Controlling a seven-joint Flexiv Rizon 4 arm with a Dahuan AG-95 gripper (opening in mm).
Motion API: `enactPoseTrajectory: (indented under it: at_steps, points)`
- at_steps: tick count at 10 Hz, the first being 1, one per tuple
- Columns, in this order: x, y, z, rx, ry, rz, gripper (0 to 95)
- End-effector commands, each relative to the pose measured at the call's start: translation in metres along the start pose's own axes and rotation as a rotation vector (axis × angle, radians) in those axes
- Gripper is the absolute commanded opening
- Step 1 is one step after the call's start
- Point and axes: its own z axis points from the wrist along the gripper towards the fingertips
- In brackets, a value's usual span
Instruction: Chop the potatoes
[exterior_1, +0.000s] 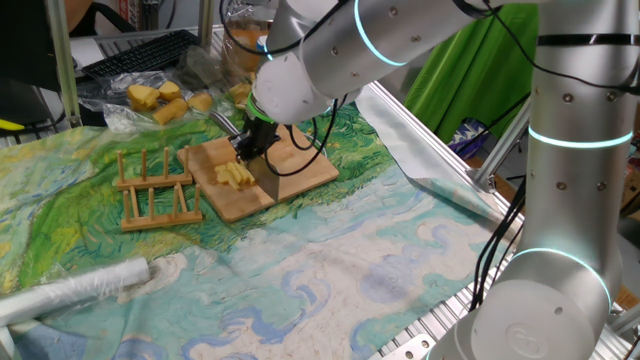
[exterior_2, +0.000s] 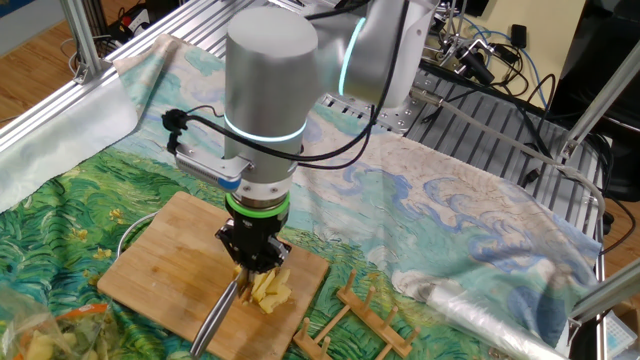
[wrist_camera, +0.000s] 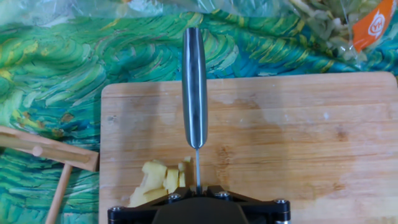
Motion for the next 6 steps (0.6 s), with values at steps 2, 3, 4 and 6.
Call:
enactPoseTrajectory:
  at_steps: [2, 3, 4, 6]
  points:
    - [0.002, 0.002, 0.014, -0.004, -0.03, 0.006, 0.0]
    - [0.002, 0.002, 0.012, -0.002, -0.03, 0.006, 0.0]
    - [0.001, 0.002, 0.008, -0.005, -0.021, 0.021, 0.0]
    - [0.0, 0.006, 0.002, -0.01, -0.003, 0.045, 0.0]
